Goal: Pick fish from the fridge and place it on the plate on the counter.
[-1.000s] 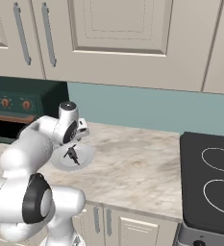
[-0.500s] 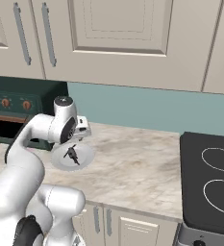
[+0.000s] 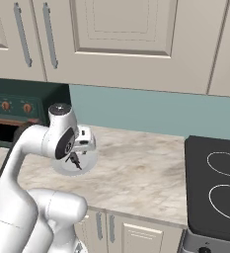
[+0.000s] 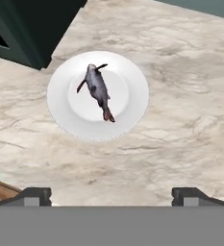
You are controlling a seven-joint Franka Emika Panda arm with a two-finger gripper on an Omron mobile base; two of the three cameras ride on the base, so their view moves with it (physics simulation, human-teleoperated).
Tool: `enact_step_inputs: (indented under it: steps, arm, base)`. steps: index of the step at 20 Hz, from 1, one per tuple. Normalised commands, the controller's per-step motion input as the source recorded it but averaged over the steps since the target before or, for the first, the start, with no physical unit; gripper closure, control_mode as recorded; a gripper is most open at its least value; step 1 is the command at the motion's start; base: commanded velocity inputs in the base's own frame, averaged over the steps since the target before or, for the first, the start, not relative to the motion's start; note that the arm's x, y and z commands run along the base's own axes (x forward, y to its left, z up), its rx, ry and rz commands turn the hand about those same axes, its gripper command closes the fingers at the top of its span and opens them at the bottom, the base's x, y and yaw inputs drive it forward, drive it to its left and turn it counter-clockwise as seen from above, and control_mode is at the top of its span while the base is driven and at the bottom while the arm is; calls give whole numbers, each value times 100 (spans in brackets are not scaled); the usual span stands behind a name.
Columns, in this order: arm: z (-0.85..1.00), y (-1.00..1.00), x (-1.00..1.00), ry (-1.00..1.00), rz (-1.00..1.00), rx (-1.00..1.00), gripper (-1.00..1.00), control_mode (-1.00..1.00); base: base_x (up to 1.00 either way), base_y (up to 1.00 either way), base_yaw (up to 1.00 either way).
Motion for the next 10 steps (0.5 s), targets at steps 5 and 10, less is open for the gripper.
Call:
enact_step_inputs:
  steps: [5,10]
  arm:
    - [13,-26,-78,0,-13,0,-100,-100]
    - [23,-23,-75,0,-14,0,-100,-100]
  base:
    - [0,0,0]
    - [0,0,0]
